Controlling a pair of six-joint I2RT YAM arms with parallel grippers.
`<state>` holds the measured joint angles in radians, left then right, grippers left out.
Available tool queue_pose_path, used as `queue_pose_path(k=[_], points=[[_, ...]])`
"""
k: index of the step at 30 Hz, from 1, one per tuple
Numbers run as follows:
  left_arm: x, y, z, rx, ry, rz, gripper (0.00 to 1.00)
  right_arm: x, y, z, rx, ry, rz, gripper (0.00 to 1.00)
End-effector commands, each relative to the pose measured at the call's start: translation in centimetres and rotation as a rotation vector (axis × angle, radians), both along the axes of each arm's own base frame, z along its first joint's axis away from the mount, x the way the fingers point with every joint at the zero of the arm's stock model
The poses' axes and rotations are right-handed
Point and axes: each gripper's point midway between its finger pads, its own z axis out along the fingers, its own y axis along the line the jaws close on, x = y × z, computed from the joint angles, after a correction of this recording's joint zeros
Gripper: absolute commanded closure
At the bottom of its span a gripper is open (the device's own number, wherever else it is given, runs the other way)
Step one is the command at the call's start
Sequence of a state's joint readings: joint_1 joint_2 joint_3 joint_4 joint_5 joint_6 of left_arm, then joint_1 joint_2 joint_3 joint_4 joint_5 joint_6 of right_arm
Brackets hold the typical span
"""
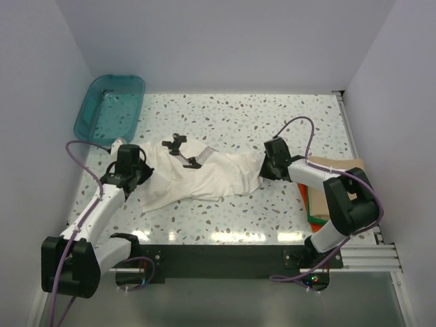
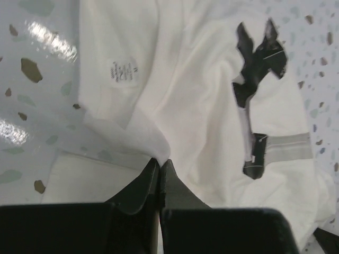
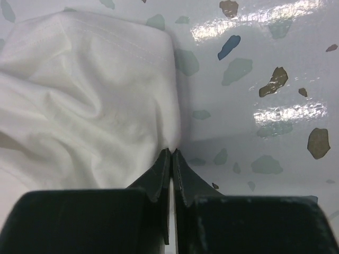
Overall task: Fold and stack the t-shirts
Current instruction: Flatten the tshirt out
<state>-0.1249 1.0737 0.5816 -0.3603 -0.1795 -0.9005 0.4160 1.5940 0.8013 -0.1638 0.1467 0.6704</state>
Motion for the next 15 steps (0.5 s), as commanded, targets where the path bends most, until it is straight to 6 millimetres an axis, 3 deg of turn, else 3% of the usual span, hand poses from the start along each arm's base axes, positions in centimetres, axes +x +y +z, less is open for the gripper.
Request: queue_pose_path(k=[1, 3, 4, 5, 8, 13, 15], points=[[3.3, 0.0, 7.3, 0.04, -0.193, -0.037, 1.0, 1.4, 0.5, 3.3, 0.029, -0.058, 0.004, 1.0], [3.5, 0.3, 9.5, 0.066, -0.23, -0.048, 1.0, 2.3, 0.1, 6.2, 0.042, -0.117, -0.004, 1.0], [4.1, 0.4, 11.9, 0.074, -0.281, -0.045, 1.0, 2.1, -0.3, 7.0, 0.042, -0.118, -0.009, 1.0], [4.1, 0.6, 13.3, 0.083, -0.309, -0.044, 1.0, 2.7, -0.8, 9.4, 0.061, -0.17, -0.023, 1.0], [4.1, 1.0, 18.1, 0.111, -0.403, -0.044, 1.0, 3.0, -2.5, 13.0, 0.078, -0.224, -0.051, 1.0], [3.2, 1.5, 25.2, 0.136, -0.535, -0.041, 1.0, 2.1, -4.8, 20.5, 0.116, -0.364, -0.081, 1.0], [2.5, 1.5, 27.1, 0.134, -0.573, -0.044, 1.0, 1.6, -5.8, 23.1, 0.116, -0.405, -0.095, 1.0]])
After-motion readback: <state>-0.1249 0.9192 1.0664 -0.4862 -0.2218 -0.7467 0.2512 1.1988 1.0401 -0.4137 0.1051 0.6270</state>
